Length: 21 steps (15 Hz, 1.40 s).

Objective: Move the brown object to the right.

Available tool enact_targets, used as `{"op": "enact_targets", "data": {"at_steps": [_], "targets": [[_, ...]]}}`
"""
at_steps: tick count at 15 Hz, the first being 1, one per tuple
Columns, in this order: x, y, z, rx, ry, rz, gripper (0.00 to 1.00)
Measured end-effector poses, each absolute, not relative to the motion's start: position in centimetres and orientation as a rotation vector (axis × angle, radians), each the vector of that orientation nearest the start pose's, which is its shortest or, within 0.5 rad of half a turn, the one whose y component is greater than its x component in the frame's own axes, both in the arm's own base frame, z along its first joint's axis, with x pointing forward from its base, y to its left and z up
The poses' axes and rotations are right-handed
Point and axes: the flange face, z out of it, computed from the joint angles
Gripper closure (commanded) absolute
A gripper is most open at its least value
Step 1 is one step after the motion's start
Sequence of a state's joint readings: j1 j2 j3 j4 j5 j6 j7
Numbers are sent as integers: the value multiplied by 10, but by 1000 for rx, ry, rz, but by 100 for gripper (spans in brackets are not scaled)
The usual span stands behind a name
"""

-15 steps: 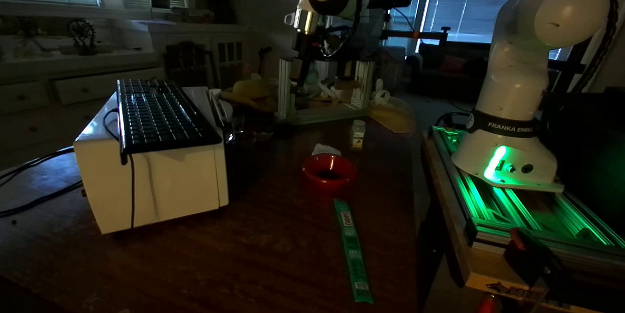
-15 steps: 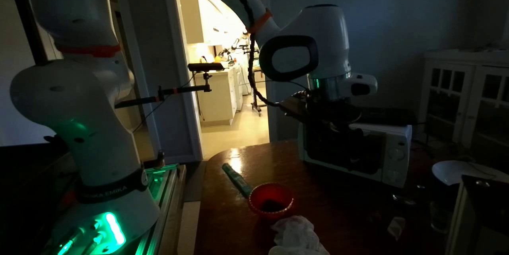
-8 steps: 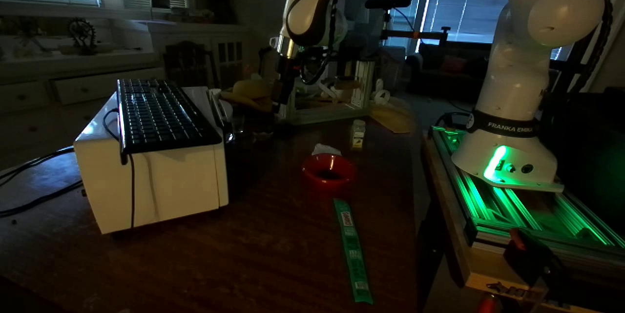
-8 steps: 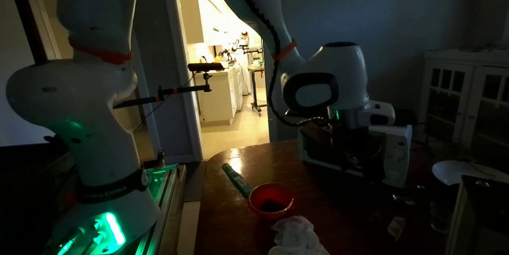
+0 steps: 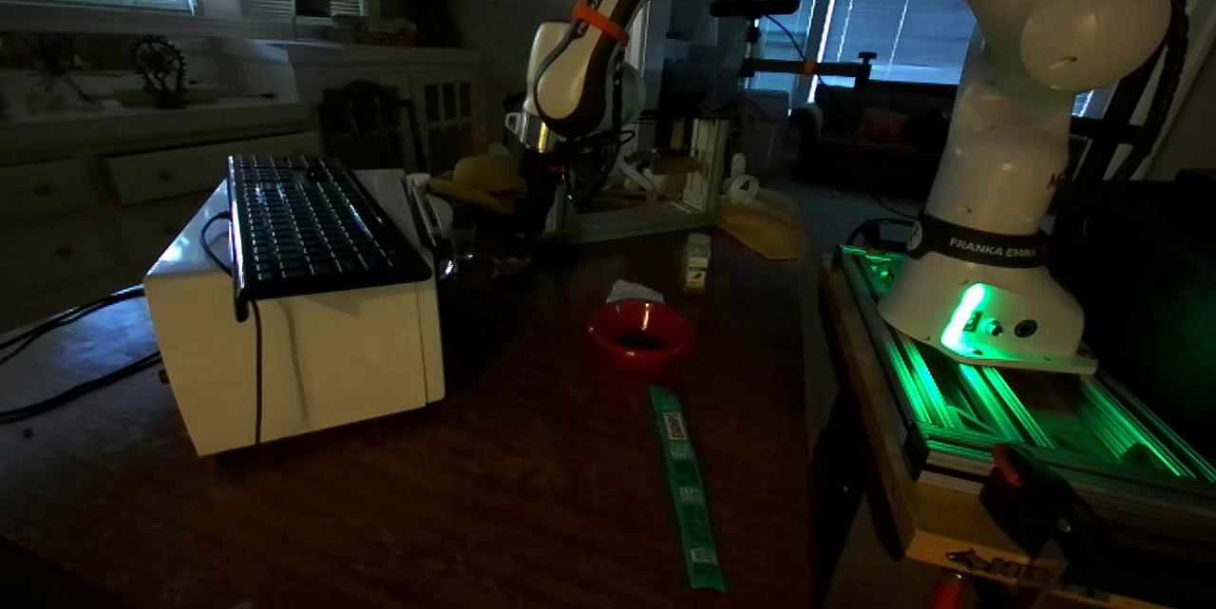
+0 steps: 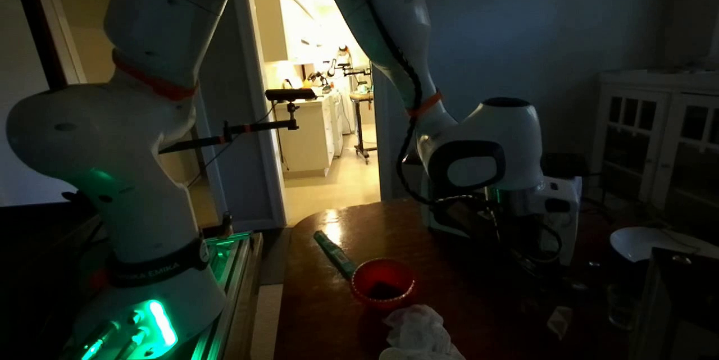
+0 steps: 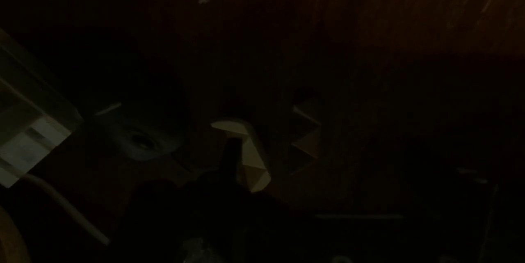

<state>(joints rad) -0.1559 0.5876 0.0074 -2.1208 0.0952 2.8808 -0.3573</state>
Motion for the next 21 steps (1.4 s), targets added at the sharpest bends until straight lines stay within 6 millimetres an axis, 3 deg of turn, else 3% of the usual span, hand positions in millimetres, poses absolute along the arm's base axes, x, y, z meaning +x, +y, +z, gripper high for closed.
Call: {"op": "enact_targets", "data": {"at_steps": [2,3,6,8,9,10,16,21], "targets": [[582,-91,135,-3136,-184,-264,20],[584,-91,130,-3138,-185,-257,17],[587,-88,118,-3142,-176,-242,41],[590,-87,112,-3141,-170,-236,35],[591,-86,109,-3139,-171,-234,37],[593,-85,107,-3138,-171,-234,22],[601,-83,98,-3134,-163,-240,29],[606,-82,90,-3133,-161,-239,40]]}}
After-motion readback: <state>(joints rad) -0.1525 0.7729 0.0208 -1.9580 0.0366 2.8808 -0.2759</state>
